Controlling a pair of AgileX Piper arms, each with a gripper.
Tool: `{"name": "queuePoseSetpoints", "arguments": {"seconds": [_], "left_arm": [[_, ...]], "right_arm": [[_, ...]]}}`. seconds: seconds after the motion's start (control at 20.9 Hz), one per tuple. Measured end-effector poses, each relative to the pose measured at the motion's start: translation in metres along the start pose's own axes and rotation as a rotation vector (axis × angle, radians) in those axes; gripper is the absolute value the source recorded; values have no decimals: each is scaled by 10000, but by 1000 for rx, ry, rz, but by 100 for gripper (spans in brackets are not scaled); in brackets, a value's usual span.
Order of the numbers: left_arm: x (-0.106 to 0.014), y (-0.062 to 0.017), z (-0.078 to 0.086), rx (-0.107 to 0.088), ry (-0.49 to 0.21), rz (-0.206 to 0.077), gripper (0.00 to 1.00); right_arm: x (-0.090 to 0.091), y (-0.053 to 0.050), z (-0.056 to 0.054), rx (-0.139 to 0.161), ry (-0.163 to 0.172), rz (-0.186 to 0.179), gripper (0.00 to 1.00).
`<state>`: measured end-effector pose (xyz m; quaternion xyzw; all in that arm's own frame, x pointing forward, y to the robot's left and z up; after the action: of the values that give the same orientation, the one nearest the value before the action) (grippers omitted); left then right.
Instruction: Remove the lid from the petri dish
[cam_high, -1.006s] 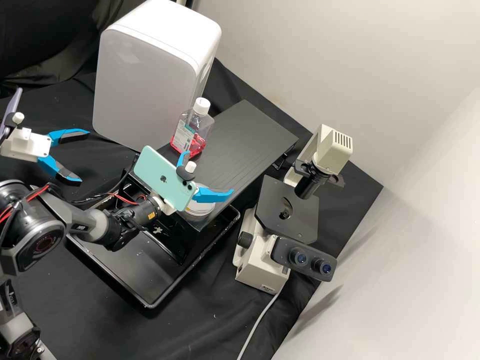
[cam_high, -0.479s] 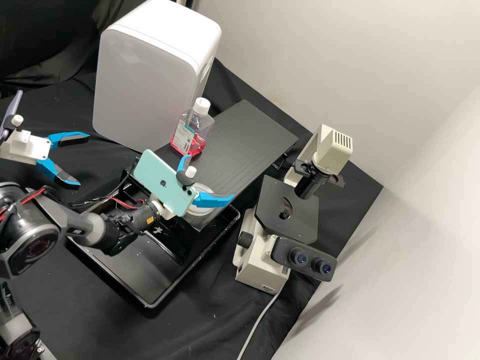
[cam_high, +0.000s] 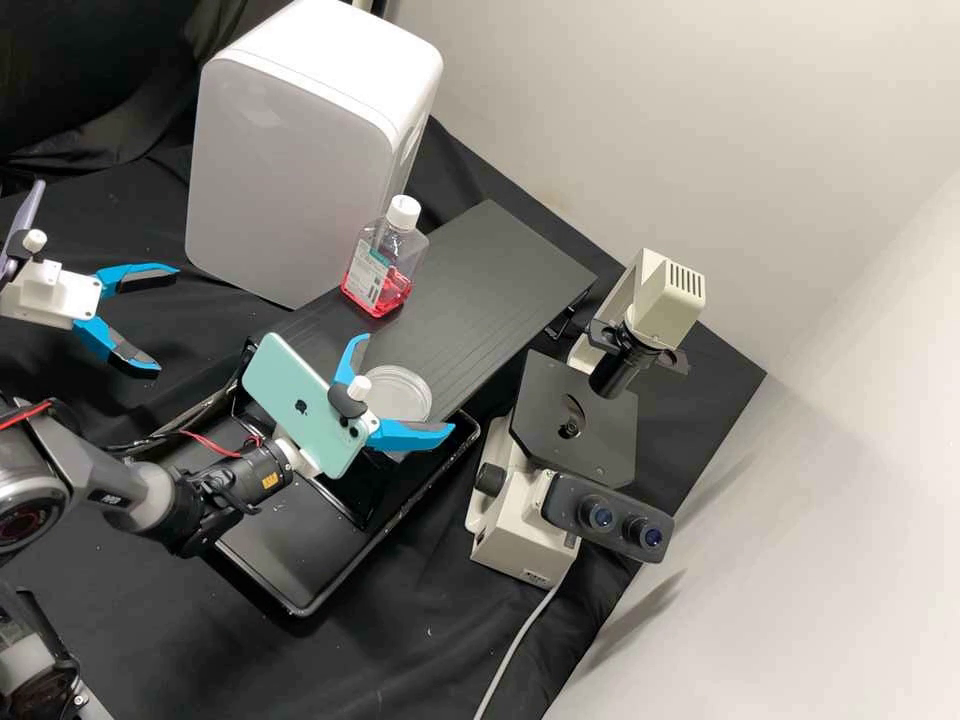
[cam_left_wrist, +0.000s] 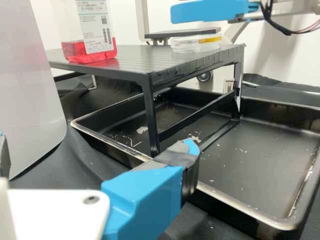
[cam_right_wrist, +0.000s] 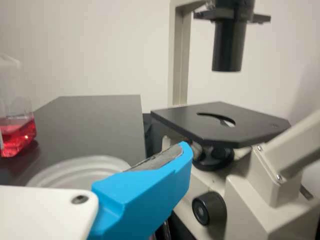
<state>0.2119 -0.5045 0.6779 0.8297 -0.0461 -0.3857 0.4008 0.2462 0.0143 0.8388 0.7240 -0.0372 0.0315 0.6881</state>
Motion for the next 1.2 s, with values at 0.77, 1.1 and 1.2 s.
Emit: {"name": "queuePoseSetpoints", "arguments": {"seconds": [0.77, 1.1, 1.2], "left_arm": [[6, -25, -5, -3, 1, -10, 100], [6, -25, -5, -3, 1, -10, 100], [6, -25, -5, -3, 1, -10, 100]], "right_arm": [[-50, -226, 220, 41, -69, -40, 100], [33, -317, 215, 21, -82, -30, 100], [60, -299, 202, 22, -78, -17, 100]]}}
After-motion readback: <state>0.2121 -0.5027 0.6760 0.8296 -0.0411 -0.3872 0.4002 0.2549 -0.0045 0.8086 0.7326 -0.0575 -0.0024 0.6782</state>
